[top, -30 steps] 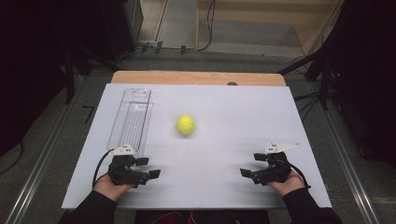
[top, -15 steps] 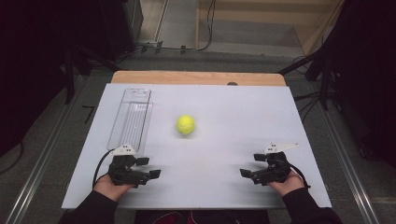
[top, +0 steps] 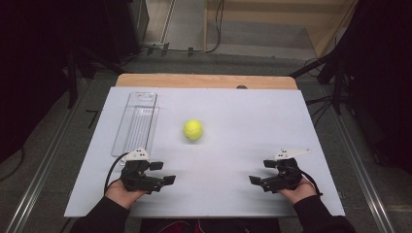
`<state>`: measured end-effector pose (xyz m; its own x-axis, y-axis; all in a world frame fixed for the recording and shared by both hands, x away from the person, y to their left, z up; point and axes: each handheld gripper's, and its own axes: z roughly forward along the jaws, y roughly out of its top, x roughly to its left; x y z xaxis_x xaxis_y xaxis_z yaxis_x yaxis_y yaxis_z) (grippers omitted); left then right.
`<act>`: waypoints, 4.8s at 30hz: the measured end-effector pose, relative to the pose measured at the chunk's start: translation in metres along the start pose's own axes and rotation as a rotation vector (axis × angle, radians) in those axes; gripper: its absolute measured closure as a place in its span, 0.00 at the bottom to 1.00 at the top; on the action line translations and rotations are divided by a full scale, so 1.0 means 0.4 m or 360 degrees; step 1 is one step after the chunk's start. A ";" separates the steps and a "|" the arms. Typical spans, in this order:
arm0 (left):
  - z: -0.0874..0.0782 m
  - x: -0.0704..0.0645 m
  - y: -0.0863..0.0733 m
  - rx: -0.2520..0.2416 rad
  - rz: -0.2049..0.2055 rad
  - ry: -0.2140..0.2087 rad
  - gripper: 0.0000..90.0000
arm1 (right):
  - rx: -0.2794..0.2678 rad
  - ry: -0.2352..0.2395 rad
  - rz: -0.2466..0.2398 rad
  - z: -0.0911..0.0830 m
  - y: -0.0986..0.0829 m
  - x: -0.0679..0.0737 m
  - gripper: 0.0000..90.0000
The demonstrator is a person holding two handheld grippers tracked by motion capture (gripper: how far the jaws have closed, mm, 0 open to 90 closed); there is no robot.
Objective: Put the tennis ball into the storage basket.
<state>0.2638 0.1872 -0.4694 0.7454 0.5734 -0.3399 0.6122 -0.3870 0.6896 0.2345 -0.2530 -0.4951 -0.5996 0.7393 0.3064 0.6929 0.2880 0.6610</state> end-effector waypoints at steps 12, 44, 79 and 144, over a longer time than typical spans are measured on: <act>0.018 -0.023 0.042 0.0019 0.0053 -0.0031 0.25 | -0.0002 0.0004 0.0000 0.000 -0.001 -0.001 0.07; 0.065 -0.007 0.150 0.0067 0.0032 -0.0080 0.00 | 0.0003 0.0013 -0.0007 0.000 0.000 0.001 0.07; 0.111 0.053 0.253 0.0084 0.0002 0.0016 0.00 | 0.0003 0.0020 -0.0003 0.001 0.002 -0.001 0.07; 0.243 0.134 0.405 0.0015 0.0031 0.0153 0.00 | 0.0003 0.0020 0.0003 -0.001 0.001 -0.005 0.07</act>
<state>0.4285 0.0850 -0.4381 0.7288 0.6323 -0.2629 0.6004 -0.4054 0.6894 0.2357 -0.2544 -0.4952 -0.6032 0.7321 0.3164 0.6947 0.2875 0.6593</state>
